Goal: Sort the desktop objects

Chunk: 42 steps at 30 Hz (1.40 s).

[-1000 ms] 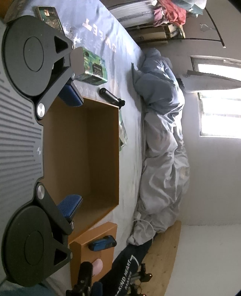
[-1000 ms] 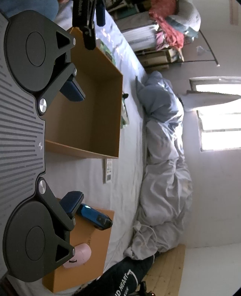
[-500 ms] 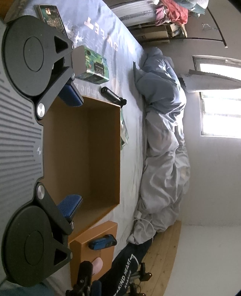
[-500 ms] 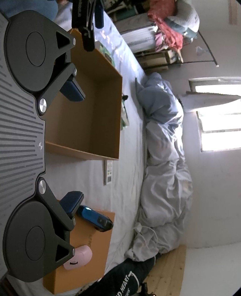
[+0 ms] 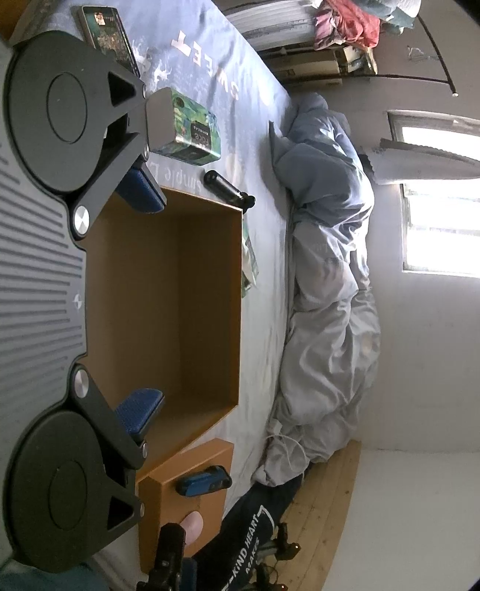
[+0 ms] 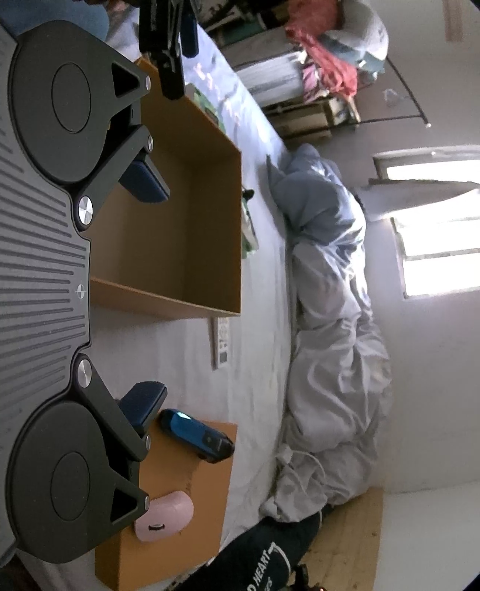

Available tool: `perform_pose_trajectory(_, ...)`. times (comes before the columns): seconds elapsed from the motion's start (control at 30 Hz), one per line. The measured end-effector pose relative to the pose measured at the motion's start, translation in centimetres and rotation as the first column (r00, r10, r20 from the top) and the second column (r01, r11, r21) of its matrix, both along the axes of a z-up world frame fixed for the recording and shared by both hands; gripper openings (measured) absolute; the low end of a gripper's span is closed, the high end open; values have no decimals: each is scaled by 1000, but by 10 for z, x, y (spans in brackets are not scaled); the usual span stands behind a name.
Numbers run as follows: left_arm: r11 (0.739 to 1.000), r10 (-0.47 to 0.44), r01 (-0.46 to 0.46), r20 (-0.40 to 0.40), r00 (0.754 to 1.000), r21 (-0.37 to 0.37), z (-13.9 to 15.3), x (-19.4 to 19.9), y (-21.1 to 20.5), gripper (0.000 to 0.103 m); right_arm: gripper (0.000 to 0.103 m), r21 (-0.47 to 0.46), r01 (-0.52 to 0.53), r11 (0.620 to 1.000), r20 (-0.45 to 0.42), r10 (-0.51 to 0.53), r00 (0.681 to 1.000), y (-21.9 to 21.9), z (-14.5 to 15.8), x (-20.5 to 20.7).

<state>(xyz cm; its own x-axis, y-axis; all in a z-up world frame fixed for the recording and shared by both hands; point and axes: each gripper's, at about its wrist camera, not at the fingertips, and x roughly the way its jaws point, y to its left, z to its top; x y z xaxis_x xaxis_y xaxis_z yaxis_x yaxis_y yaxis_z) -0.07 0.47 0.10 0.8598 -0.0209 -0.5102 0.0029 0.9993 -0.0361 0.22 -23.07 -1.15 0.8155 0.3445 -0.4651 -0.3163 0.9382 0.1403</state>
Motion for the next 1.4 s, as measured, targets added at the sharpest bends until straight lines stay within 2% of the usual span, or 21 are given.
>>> perform_pose_trajectory(0.27,1000,1,-1,3,1000,-20,0,1,1,103,103,-21,59,998,1,-59,998,-21,1,13)
perform_pose_trajectory(0.43,1000,-7,7,-1,1000,-21,-2,4,-4,103,103,-23,121,992,20,-121,992,-54,2,32)
perform_pose_trajectory(0.67,1000,-12,12,7,1000,-13,-6,14,-17,103,103,-47,237,970,-1,-237,971,-110,-17,74)
perform_pose_trajectory(0.8,1000,-23,23,3,1000,-2,-9,18,-25,103,102,-63,255,965,-22,-257,966,-136,-32,97)
perform_pose_trajectory(0.87,1000,-20,20,-10,1000,-10,-11,20,-25,103,93,-80,256,963,-37,-260,965,-147,-42,109)
perform_pose_trajectory(1.0,1000,-3,2,-21,1000,-13,-13,26,-26,103,85,-114,256,960,-69,-264,962,-167,-62,132)
perform_pose_trajectory(1.07,1000,3,-3,-9,1000,-9,-12,27,-26,103,81,-134,255,958,-96,-268,959,-162,-67,142)
perform_pose_trajectory(1.4,1000,14,-14,-17,1000,4,-15,28,-28,103,78,-164,265,950,-134,-287,949,-173,-101,175)
